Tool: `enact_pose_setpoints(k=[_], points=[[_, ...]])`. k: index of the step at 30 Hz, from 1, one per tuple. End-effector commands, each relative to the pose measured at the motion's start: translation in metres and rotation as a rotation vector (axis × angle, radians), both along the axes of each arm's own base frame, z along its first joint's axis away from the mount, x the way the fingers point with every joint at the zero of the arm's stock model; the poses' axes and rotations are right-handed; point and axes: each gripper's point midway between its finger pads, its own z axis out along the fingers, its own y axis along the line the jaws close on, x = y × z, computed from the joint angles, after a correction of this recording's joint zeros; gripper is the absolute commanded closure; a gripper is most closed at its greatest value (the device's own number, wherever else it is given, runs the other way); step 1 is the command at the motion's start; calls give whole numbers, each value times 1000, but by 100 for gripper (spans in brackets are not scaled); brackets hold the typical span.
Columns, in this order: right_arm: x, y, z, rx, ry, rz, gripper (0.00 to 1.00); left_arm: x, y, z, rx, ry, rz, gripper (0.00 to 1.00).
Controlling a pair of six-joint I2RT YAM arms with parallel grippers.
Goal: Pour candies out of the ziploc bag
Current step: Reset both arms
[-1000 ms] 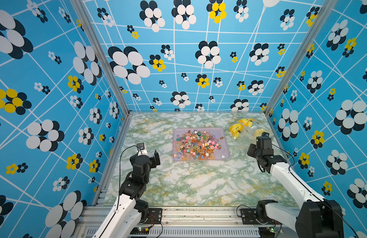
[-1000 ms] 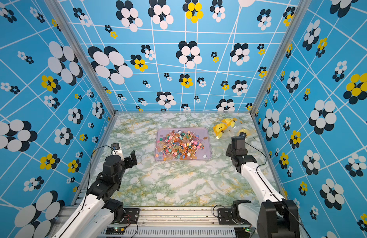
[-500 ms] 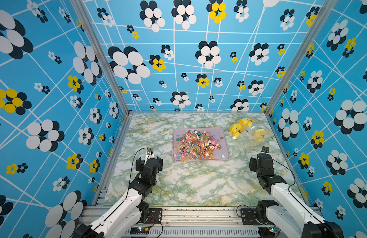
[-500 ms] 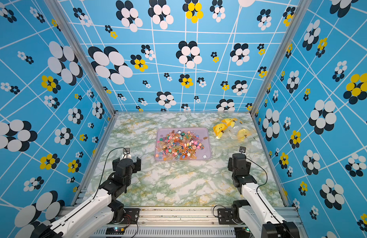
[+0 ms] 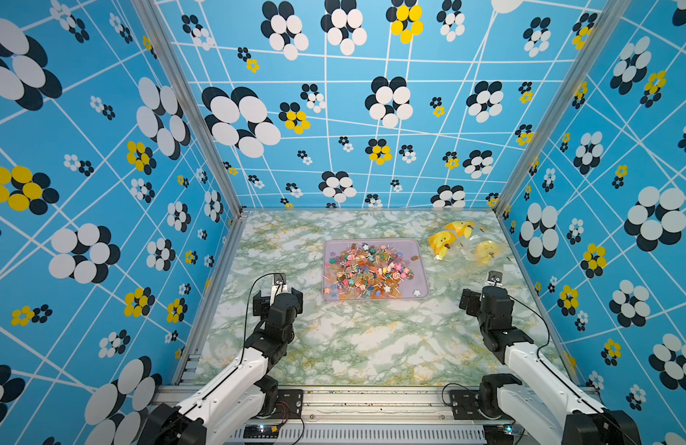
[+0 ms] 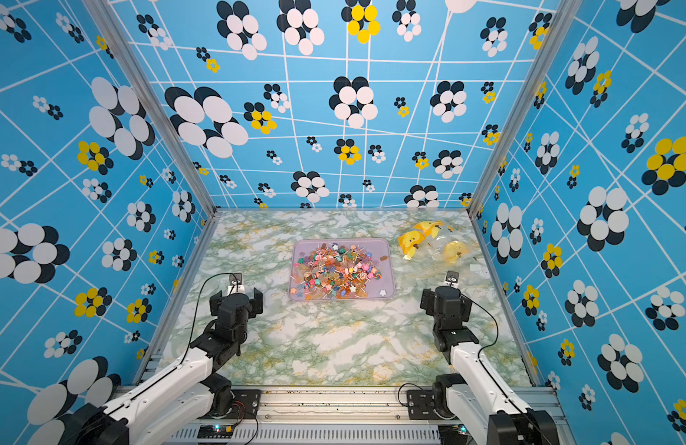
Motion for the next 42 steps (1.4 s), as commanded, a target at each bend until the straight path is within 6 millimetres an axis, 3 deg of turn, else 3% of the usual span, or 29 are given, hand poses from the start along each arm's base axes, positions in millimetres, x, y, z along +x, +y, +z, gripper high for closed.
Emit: enact_pose_setpoints(k=[1, 7, 12, 17, 24, 26, 31, 35, 42], points=[[14, 1, 9, -11, -59, 8, 1, 13, -4, 12, 7, -77, -20, 0], [31, 11, 20, 5, -170, 60, 1, 23, 4, 22, 38, -185, -5, 1], [23, 0, 36, -1, -358, -5, 1, 24, 8, 29, -1, -296, -11, 0], [14, 0, 39, 18, -447, -7, 1, 30, 7, 31, 0, -355, -28, 0], [19, 9, 42, 3, -536, 57, 1, 46, 3, 24, -18, -381, -49, 1], [28, 19, 42, -33, -508, 119, 1, 48, 3, 23, -17, -378, -50, 1], [36, 18, 32, -44, -478, 108, 1, 41, 13, 23, -56, -394, -21, 0], [58, 31, 14, -52, -411, 179, 1, 36, 17, 24, -86, -408, -20, 1], [63, 39, 11, -59, -398, 233, 1, 33, 15, 25, -98, -414, -37, 0]])
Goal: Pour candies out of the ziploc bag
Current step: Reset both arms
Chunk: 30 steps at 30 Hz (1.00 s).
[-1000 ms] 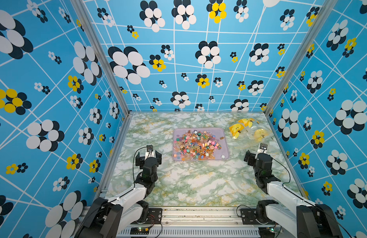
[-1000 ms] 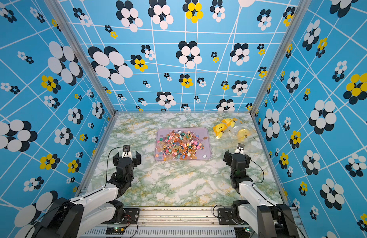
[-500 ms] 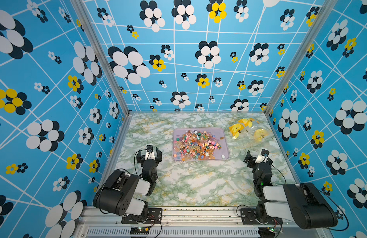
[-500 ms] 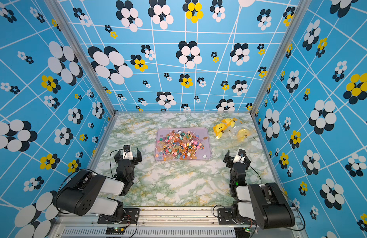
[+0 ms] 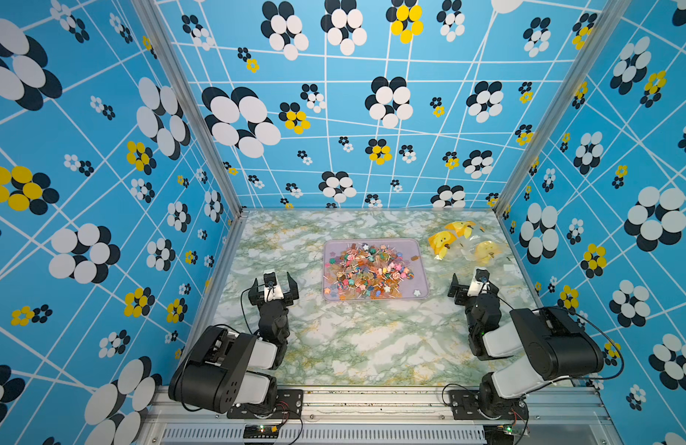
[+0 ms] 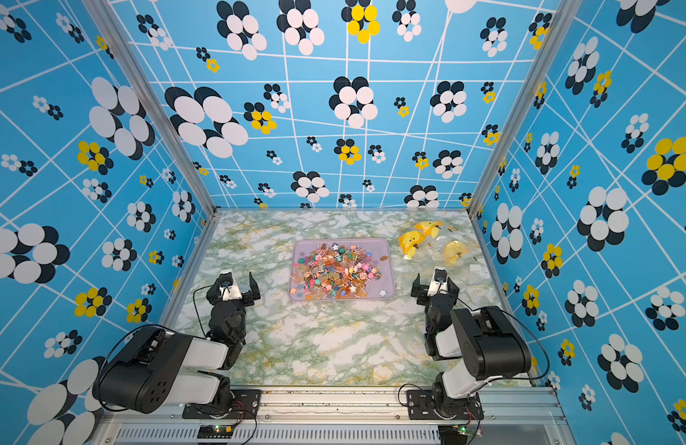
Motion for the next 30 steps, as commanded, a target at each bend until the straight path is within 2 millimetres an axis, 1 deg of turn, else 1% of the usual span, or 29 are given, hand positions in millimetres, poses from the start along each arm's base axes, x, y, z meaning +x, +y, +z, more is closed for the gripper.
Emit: enact_pose_setpoints(k=[1, 6, 10, 16, 20, 26, 30], points=[[6, 10, 8, -19, -29, 53, 1, 3, -2, 3, -11, -18, -17, 1], [6, 12, 8, -25, -27, 63, 1, 14, -3, -5, 4, 16, -10, 0], [5, 7, 8, -22, -29, 32, 1, 20, -5, -10, 10, 32, -25, 1], [10, 2, 9, -18, -33, -2, 1, 24, -15, -13, 29, 48, -83, 1], [14, -6, 9, -11, -24, -61, 1, 23, -16, -13, 31, 48, -91, 1], [18, -11, 7, -11, -3, -88, 1, 24, -17, -14, 35, 51, -94, 0], [19, -12, 7, -11, 6, -99, 1, 27, -25, -16, 58, 63, -128, 0]])
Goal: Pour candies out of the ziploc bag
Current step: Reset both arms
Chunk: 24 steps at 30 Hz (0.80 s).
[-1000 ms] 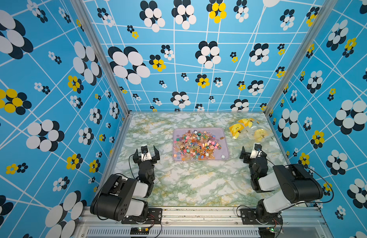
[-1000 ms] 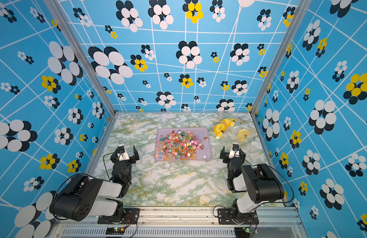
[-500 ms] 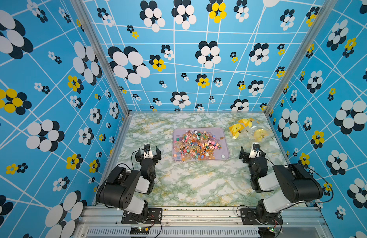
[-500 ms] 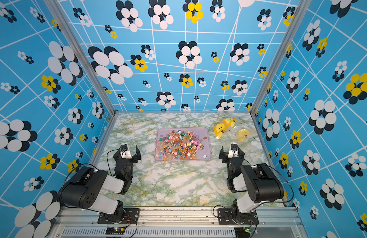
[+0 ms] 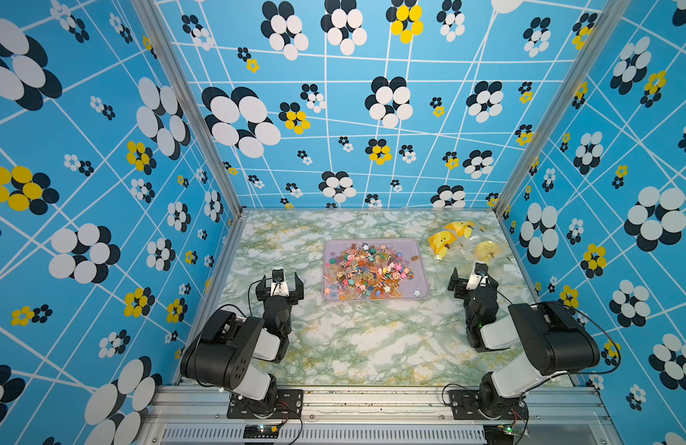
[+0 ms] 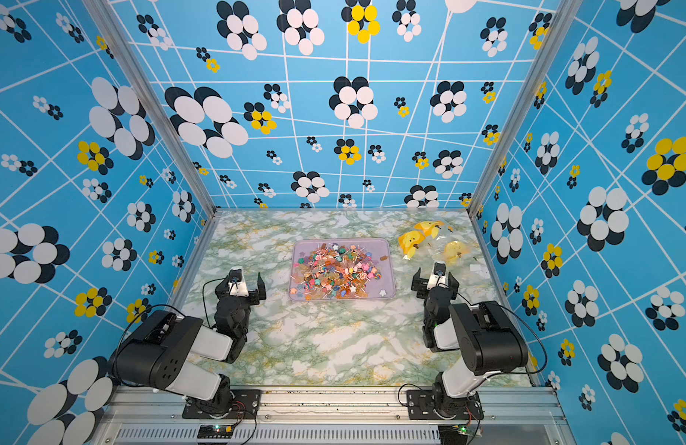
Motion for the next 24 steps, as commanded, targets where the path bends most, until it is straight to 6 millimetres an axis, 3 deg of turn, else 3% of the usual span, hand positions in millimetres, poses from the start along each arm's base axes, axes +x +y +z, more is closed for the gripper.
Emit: enact_pose_setpoints(k=[1, 24], points=[[3, -3, 4, 9, -4, -29, 1, 8, -9, 4, 30, -12, -42, 0], [20, -8, -3, 8, 96, -75, 1, 17, -13, -6, 16, 18, -90, 1]])
